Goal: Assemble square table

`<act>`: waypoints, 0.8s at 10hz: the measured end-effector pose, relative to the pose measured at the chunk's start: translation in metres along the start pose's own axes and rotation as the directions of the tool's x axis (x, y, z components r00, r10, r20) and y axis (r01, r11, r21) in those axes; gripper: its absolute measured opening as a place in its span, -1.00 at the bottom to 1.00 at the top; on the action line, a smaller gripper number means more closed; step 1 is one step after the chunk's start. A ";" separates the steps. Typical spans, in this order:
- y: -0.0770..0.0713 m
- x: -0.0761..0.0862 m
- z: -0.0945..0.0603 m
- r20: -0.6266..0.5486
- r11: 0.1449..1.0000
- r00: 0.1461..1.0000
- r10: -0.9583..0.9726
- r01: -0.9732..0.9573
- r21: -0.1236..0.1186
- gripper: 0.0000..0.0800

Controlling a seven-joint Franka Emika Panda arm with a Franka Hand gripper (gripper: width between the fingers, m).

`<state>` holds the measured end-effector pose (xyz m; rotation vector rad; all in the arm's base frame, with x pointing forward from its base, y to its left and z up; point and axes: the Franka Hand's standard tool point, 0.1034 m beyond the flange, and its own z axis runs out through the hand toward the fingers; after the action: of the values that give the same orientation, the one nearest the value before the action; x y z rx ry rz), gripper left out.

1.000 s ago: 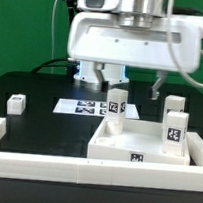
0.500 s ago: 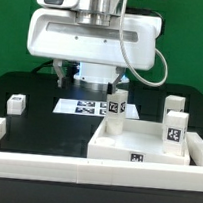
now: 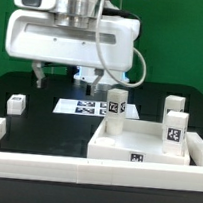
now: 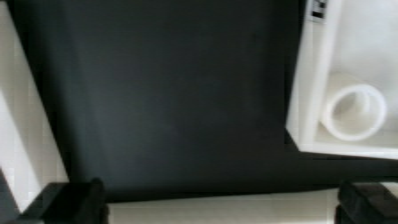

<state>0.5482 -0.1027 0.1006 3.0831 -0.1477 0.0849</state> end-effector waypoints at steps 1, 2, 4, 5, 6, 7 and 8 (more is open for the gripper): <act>0.022 -0.015 0.007 0.011 1.000 1.000 -0.021 0.020 0.009 0.62; 0.044 -0.033 0.014 0.031 1.000 0.999 -0.016 0.015 0.016 0.62; 0.067 -0.044 0.017 0.058 1.000 0.998 0.014 -0.015 0.022 0.62; 0.072 -0.043 0.017 0.056 1.000 0.998 0.021 -0.022 0.019 0.62; 0.079 -0.044 0.018 0.057 1.000 0.998 0.022 -0.023 0.017 0.62; 0.087 -0.045 0.019 0.058 0.999 0.998 0.032 -0.032 0.014 0.62; 0.091 -0.047 0.019 0.059 0.999 0.997 0.039 -0.039 0.012 0.62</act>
Offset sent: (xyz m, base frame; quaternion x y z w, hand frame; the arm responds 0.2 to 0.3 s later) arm -0.0265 -0.0349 -0.0045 0.0295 -0.0437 0.0258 0.9983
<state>0.4941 -0.1902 0.0834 3.0978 -0.2108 -0.0038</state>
